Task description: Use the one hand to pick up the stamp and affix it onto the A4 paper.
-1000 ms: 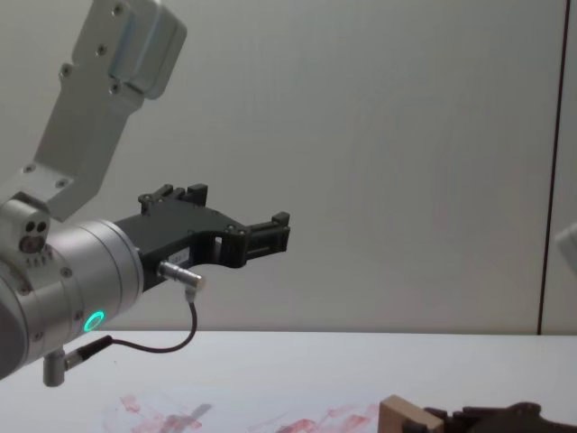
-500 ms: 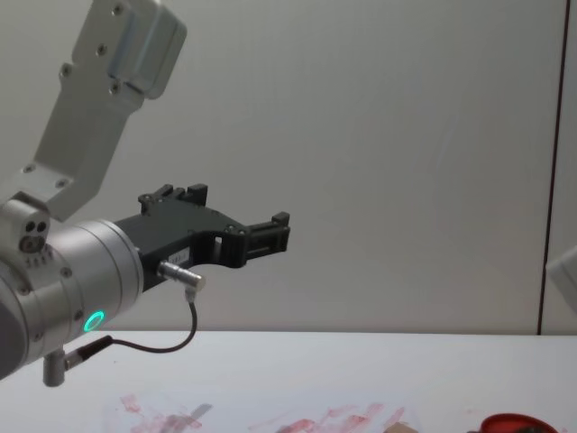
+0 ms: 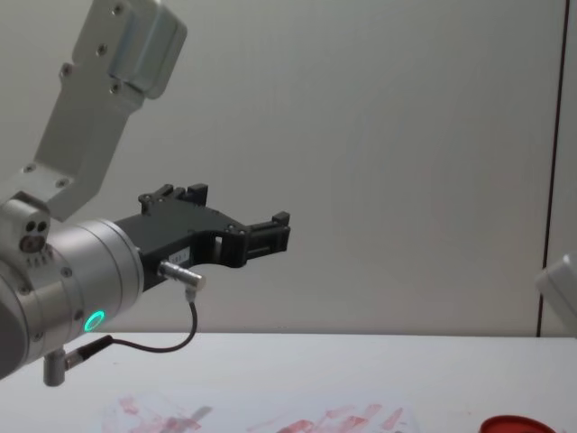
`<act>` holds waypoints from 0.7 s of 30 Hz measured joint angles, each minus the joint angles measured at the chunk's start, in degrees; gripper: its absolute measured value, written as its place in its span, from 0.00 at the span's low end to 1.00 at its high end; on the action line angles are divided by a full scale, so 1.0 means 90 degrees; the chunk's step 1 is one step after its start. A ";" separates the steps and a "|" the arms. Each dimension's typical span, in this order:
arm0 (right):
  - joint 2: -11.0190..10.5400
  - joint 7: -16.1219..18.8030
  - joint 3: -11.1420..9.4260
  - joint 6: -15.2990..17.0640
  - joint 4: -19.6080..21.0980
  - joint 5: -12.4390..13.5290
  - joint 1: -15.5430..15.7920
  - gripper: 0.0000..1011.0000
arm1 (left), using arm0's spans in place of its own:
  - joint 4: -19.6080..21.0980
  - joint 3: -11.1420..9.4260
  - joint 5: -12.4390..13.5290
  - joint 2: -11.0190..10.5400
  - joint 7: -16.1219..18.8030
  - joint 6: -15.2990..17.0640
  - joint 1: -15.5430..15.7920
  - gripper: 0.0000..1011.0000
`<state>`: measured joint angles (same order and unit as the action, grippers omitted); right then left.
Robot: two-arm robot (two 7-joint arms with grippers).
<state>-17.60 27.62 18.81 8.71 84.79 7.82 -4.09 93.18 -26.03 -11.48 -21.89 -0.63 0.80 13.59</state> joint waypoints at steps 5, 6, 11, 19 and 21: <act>0.0013 0.0020 0.0013 0.0055 -0.0037 -0.0051 -0.0040 0.21 | 0.0000 0.0000 0.0000 0.0000 0.0000 0.0000 0.0000 0.99; 0.0014 0.0022 0.0016 0.0066 -0.0041 -0.0061 -0.0047 0.21 | 0.0000 0.0001 0.0000 0.0000 0.0000 0.0000 0.0000 0.99; 0.0021 0.0024 0.0026 0.0097 -0.0054 -0.0081 -0.0064 0.21 | 0.0000 0.0000 0.0000 0.0000 0.0000 0.0000 0.0000 0.99; 0.0013 -0.0052 0.0023 0.0113 0.0017 0.0005 -0.0057 0.21 | 0.0000 0.0000 0.0000 0.0000 0.0000 0.0000 0.0000 0.99; 0.0008 -0.0088 0.0009 0.0106 0.0049 0.0043 -0.0057 0.21 | 0.0000 0.0000 0.0000 0.0000 0.0001 0.0000 0.0000 0.99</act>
<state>-17.53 26.83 18.89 9.67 85.24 8.20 -4.60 93.18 -26.02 -11.48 -21.90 -0.62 0.80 13.59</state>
